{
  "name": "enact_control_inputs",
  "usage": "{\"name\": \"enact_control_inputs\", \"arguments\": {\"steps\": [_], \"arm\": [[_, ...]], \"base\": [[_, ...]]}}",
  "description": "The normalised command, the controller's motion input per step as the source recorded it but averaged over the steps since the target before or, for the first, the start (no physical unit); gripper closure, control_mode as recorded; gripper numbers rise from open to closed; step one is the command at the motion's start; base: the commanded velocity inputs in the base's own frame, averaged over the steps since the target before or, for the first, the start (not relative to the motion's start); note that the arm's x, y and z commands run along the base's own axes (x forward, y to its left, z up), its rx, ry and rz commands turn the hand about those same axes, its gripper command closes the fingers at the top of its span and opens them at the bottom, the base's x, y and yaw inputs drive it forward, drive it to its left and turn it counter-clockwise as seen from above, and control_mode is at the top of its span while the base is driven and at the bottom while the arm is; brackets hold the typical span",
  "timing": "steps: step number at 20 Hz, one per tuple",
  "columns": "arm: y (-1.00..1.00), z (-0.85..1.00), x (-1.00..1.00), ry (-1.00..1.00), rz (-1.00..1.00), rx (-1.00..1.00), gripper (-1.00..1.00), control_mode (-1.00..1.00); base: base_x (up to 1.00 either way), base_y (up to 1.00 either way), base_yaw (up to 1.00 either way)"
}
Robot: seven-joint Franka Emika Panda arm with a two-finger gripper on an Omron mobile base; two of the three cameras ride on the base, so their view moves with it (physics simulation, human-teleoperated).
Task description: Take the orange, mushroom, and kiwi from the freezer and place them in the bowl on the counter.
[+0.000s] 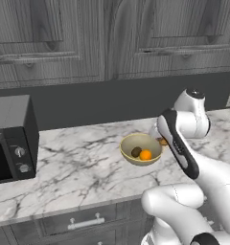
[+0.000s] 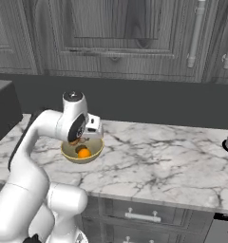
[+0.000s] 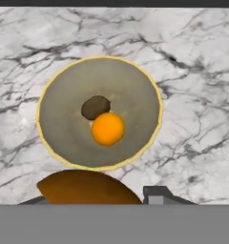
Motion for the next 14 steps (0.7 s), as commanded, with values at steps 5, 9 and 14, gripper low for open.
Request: {"name": "enact_control_inputs", "arguments": {"steps": [5, 9, 14], "arm": [[0.05, -0.44, 0.90, 0.12, 0.00, 0.00, 1.00, -1.00], [0.09, -0.43, 0.80, 0.10, 0.00, 0.00, 1.00, -1.00], [0.12, -0.47, 0.55, 0.07, 0.00, 0.00, 1.00, -1.00]], "base": [[0.00, 0.00, 0.00], [0.00, 0.00, 0.00], [0.00, 0.00, 0.00]]}}
